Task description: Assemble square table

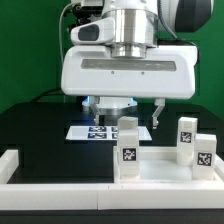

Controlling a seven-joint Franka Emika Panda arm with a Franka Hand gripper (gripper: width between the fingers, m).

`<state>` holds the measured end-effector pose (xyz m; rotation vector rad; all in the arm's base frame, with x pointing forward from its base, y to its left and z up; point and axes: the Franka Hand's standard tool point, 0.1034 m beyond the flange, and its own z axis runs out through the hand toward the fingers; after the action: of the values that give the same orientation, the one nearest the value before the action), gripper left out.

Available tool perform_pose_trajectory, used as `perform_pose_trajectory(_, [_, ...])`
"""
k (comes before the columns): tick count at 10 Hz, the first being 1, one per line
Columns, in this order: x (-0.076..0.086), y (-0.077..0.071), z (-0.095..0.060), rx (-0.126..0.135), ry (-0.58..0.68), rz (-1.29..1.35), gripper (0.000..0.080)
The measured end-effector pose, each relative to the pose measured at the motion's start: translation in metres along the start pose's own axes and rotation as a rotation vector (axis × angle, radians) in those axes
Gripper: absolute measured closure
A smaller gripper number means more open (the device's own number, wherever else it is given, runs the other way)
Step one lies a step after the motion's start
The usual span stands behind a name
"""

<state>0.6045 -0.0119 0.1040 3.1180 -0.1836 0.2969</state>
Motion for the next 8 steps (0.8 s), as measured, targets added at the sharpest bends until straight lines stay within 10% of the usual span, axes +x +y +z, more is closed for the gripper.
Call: perform_pose_trajectory(8, [-0.003,-0.007,0.010,0.024,-0.112,0.040,0.0150])
